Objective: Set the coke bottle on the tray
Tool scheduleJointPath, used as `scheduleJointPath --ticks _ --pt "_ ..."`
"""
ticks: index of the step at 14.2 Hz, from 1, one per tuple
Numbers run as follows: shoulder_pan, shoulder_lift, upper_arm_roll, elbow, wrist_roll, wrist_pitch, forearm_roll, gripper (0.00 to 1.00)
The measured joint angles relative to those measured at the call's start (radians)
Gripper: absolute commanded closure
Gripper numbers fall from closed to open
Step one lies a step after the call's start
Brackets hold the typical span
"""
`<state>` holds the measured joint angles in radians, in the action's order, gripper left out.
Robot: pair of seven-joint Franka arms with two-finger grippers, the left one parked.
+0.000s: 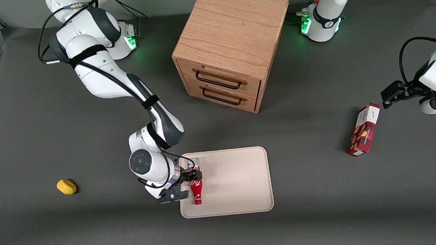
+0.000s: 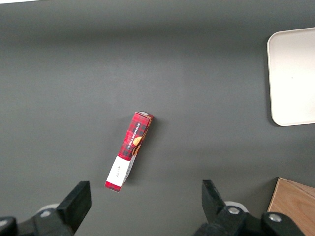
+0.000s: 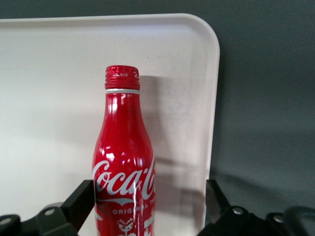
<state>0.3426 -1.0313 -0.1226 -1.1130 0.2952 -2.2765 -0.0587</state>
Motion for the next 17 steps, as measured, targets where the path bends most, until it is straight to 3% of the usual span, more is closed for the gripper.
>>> scheduleJointPath --ticks 12,17 --pt "-0.001 0.024 0.0 0.007 0.0 -0.02 0.0 0.0" --pt "-0.061 0.203 0.001 -0.082 0.028 0.036 -0.007 0.0"
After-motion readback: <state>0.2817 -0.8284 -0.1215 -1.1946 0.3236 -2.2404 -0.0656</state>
